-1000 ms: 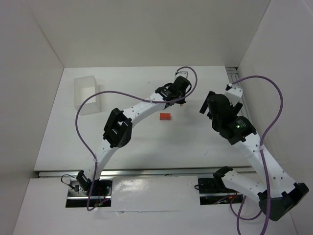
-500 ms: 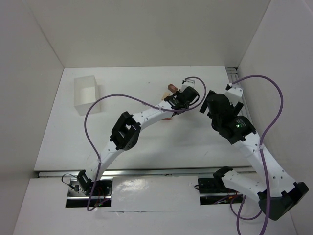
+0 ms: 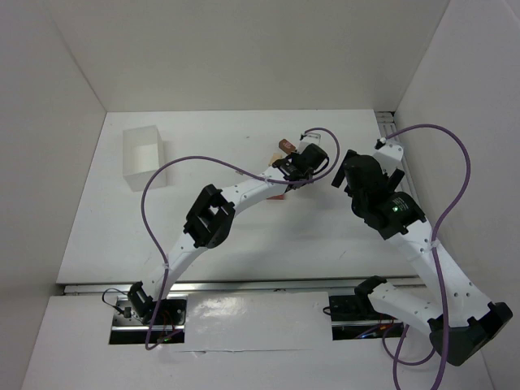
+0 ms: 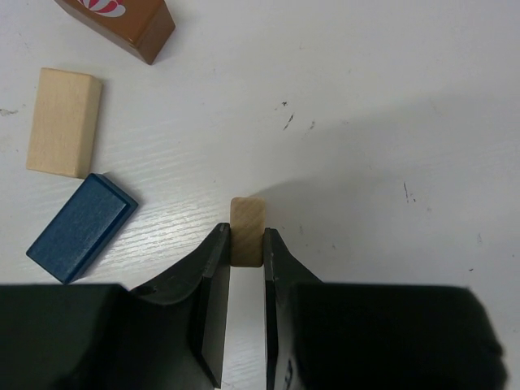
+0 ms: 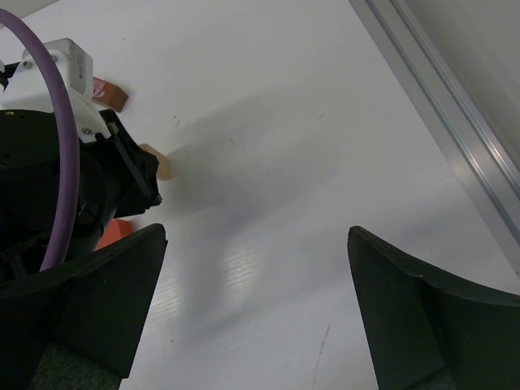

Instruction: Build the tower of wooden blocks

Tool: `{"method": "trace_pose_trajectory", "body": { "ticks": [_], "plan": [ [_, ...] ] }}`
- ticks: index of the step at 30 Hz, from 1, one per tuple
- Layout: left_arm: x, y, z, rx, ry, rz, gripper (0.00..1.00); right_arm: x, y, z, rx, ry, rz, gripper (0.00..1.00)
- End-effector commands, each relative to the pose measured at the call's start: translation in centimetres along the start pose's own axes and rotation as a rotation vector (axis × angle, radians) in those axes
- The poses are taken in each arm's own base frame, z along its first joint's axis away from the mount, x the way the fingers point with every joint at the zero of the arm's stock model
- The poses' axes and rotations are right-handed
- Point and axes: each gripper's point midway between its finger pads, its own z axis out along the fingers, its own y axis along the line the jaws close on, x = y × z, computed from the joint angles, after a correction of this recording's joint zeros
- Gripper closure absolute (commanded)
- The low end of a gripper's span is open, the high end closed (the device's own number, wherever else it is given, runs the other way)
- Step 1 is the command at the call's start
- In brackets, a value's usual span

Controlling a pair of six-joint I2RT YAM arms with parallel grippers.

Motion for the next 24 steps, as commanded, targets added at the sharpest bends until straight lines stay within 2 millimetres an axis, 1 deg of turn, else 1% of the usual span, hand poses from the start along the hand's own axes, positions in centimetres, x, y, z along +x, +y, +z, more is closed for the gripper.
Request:
{"method": "trace_pose_trajectory", "body": {
  "ticks": [1, 2, 4, 5, 6, 9, 10, 12, 14, 15, 16, 17, 18, 19, 20, 21, 22, 23, 24],
  "plan": [
    [-1.0, -0.2, 0.1, 0.024, -0.005, -0.047, 0.91, -1.7, -0.1, -0.6, 0.005, -0.033, 0.024, 0.0],
    [-1.0, -0.2, 0.1, 0.024, -0.005, -0.047, 0.84, -1.6, 0.0, -0.6, -0.003, -0.028, 0.024, 0.0],
    [-0.8, -0.1, 0.1, 0.021, 0.002, -0.043, 0.78, -1.9, 0.1, -0.7, -0.007, -0.033, 0.03, 0.0],
    [-0.8, -0.1, 0.1, 0.021, 0.002, -0.043, 0.73, -1.9, 0.1, -0.7, -0.007, -0.033, 0.03, 0.0],
    [-0.8, -0.1, 0.1, 0.021, 0.002, -0.043, 0.63, -1.9, 0.1, -0.7, -0.007, -0.033, 0.03, 0.0],
    [-0.8, -0.2, 0.1, 0.029, 0.006, -0.043, 0.51, -1.9, 0.1, -0.7, -0.007, -0.033, 0.03, 0.0],
    [-1.2, -0.3, -0.3, 0.033, -0.001, -0.038, 0.46, -1.9, 0.1, -0.7, -0.007, -0.033, 0.03, 0.0],
    [-1.2, -0.3, -0.3, 0.033, -0.001, -0.038, 0.44, -1.8, 0.2, -0.7, -0.014, -0.028, 0.03, 0.0],
    [-2.1, -0.3, -0.9, 0.04, -0.016, -0.036, 0.43, -1.5, 0.5, -0.6, -0.02, -0.015, 0.024, 0.0],
    [-2.1, -0.3, -0.9, 0.04, -0.016, -0.036, 0.43, -1.4, 0.5, -0.4, -0.021, -0.016, 0.025, 0.0],
    [-2.6, -0.4, -1.3, 0.044, -0.024, -0.04, 0.41, -1.2, 0.7, -0.5, -0.031, -0.009, 0.025, 0.0],
    [-3.5, -0.4, -1.9, 0.051, -0.039, -0.038, 0.39, -1.1, 0.8, -0.3, -0.033, -0.012, 0.028, 0.0],
    [-4.0, -0.4, -2.4, 0.055, -0.048, -0.043, 0.34, -1.1, 1.2, -0.3, -0.049, -0.009, 0.034, 0.0],
    [-4.0, -0.3, -2.6, 0.054, -0.044, -0.041, 0.32, -0.9, 1.4, -0.2, -0.054, 0.003, 0.027, 0.0],
    [-4.4, -0.2, -3.1, 0.057, -0.05, -0.044, 0.32, -0.7, 1.5, 0.0, -0.049, 0.01, 0.011, 0.0],
    [-5.8, -0.1, -4.4, 0.067, -0.073, -0.047, 0.31, -1.1, 1.9, -0.1, -0.068, 0.002, 0.026, 0.0],
    [-5.7, 0.2, -4.9, 0.062, -0.063, -0.042, 0.31, -1.1, 2.1, 0.1, -0.067, 0.003, 0.013, 0.0],
    [-6.5, 0.8, -5.4, 0.06, -0.074, -0.052, 0.31, -1.1, 2.5, 0.2, -0.074, 0.009, 0.012, 0.0],
    [-6.7, 1.2, -6.1, 0.049, -0.073, -0.05, 0.31, -1.7, 2.7, 0.1, -0.083, -0.003, 0.016, 0.0]
  ]
}}
